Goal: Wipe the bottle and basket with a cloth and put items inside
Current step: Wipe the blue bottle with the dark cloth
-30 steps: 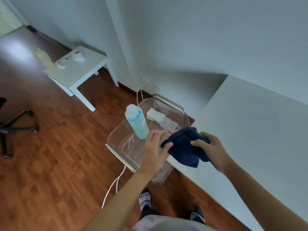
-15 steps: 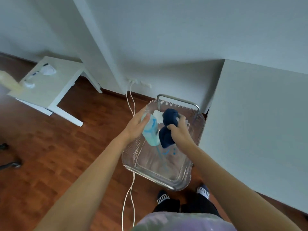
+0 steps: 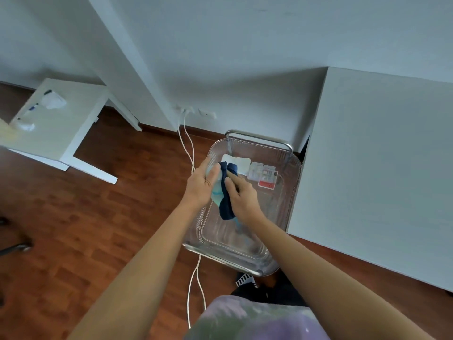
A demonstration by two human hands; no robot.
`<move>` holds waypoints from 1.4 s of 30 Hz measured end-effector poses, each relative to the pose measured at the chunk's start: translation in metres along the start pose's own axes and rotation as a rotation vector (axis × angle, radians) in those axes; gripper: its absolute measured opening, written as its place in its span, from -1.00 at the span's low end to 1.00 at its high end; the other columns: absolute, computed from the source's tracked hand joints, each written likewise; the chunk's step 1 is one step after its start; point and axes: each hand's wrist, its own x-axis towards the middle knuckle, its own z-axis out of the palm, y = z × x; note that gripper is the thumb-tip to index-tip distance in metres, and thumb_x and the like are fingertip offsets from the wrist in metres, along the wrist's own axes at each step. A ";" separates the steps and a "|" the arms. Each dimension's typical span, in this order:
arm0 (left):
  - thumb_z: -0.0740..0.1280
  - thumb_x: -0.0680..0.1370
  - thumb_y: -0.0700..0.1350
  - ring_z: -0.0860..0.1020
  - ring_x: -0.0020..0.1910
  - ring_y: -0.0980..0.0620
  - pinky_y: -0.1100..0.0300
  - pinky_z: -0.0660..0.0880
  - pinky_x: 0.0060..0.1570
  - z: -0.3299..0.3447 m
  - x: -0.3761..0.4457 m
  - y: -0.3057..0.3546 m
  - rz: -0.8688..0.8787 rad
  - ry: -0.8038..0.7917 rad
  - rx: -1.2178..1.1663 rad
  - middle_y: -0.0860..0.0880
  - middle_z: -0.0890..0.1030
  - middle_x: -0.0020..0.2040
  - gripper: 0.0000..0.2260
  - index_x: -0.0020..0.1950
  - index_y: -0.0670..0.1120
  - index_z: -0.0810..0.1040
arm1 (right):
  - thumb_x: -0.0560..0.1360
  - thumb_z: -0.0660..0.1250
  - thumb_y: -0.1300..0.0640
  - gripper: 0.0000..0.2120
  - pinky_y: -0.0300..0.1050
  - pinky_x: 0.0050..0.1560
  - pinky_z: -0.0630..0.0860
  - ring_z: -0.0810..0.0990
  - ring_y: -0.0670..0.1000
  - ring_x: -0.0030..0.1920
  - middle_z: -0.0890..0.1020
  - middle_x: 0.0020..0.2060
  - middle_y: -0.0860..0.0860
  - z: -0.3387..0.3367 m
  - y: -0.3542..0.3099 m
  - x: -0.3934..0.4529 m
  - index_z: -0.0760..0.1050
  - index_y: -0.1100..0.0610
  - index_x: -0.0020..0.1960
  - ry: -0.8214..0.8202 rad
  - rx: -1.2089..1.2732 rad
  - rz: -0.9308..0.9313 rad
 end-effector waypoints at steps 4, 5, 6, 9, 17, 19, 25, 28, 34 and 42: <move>0.12 0.61 0.19 0.32 0.46 -0.03 0.01 0.30 0.44 0.002 0.001 0.000 -0.009 0.002 0.009 -0.06 0.36 0.49 -0.48 0.53 0.02 0.26 | 0.62 0.17 0.15 -0.69 -0.04 0.18 0.50 0.57 0.07 0.12 0.60 0.17 0.10 0.007 0.013 -0.014 0.52 0.13 0.30 0.136 -0.080 -0.080; 0.11 0.61 0.19 0.32 0.46 -0.03 -0.01 0.31 0.44 0.002 0.001 0.000 -0.011 0.002 0.008 -0.05 0.36 0.49 -0.48 0.53 0.02 0.26 | 0.61 0.17 0.17 -0.69 -0.09 0.19 0.48 0.57 0.07 0.14 0.60 0.18 0.11 0.009 0.014 -0.017 0.51 0.14 0.31 0.159 -0.095 -0.090; 0.11 0.61 0.19 0.32 0.47 -0.04 -0.01 0.31 0.44 0.002 0.002 0.000 -0.010 0.001 0.013 -0.05 0.36 0.49 -0.48 0.53 0.02 0.26 | 0.61 0.17 0.18 -0.69 -0.13 0.17 0.46 0.57 0.07 0.14 0.60 0.17 0.11 0.011 0.015 -0.019 0.51 0.15 0.31 0.175 -0.114 -0.102; 0.09 0.62 0.19 0.30 0.48 -0.02 0.08 0.27 0.43 0.000 0.001 0.000 0.003 -0.001 0.047 -0.03 0.35 0.50 -0.49 0.53 0.02 0.26 | 0.61 0.16 0.23 -0.69 -0.26 0.07 0.37 0.56 0.09 0.12 0.61 0.14 0.13 0.009 0.014 -0.025 0.51 0.16 0.32 0.155 -0.167 -0.135; 0.06 0.62 0.19 0.39 0.40 -0.10 0.17 0.38 0.23 -0.002 -0.007 0.006 -0.017 0.047 0.083 -0.07 0.40 0.46 -0.52 0.52 0.07 0.28 | 0.61 0.16 0.18 -0.70 -0.20 0.10 0.41 0.53 -0.06 0.13 0.58 0.13 -0.09 -0.025 0.029 -0.046 0.46 -0.05 0.28 0.173 0.078 0.041; 0.06 0.62 0.20 0.39 0.40 -0.11 0.08 0.42 0.28 -0.002 -0.012 0.007 -0.048 0.058 0.069 -0.07 0.39 0.46 -0.51 0.52 0.08 0.27 | 0.62 0.15 0.14 -0.69 -0.13 0.12 0.44 0.48 -0.08 0.13 0.46 0.16 -0.13 -0.030 0.032 -0.050 0.31 -0.12 0.32 0.210 0.263 0.174; -0.04 0.62 0.23 0.38 0.40 -0.14 -0.02 0.36 0.33 -0.008 -0.031 -0.005 -0.203 0.089 0.152 -0.12 0.36 0.46 -0.48 0.55 0.07 0.16 | 0.63 0.12 0.06 -0.65 0.10 0.33 0.46 0.49 0.02 0.29 0.46 0.34 -0.03 -0.014 0.018 -0.044 0.30 -0.09 0.41 0.133 0.475 0.274; -0.10 0.65 0.15 0.41 0.29 -0.07 0.12 0.34 0.16 -0.009 -0.034 -0.009 -0.238 0.117 0.146 -0.13 0.40 0.41 -0.52 0.53 0.05 0.22 | 0.63 0.10 0.02 -0.58 0.06 0.39 0.39 0.44 -0.01 0.34 0.43 0.40 -0.05 0.009 0.011 -0.044 0.23 -0.10 0.48 0.112 0.431 0.227; -0.01 0.60 0.22 0.54 0.13 -0.07 0.05 0.45 0.16 0.004 -0.030 -0.007 -0.251 0.201 -0.014 -0.09 0.60 0.18 -0.55 0.20 0.02 0.53 | 0.64 0.02 -0.02 -0.62 0.06 0.36 0.30 0.42 0.08 0.28 0.52 0.33 -0.02 0.044 0.008 -0.030 0.30 -0.15 0.44 0.147 0.133 0.096; 0.01 0.60 0.26 0.50 0.07 0.02 0.20 0.37 0.00 0.005 -0.032 -0.018 -0.246 0.190 -0.032 0.02 0.56 0.11 -0.54 0.36 0.13 0.48 | 0.57 0.16 0.02 -0.83 -0.28 -0.23 0.39 0.53 -0.15 -0.21 0.59 -0.26 -0.16 0.034 0.002 0.019 0.53 -0.12 -0.05 0.041 0.132 0.115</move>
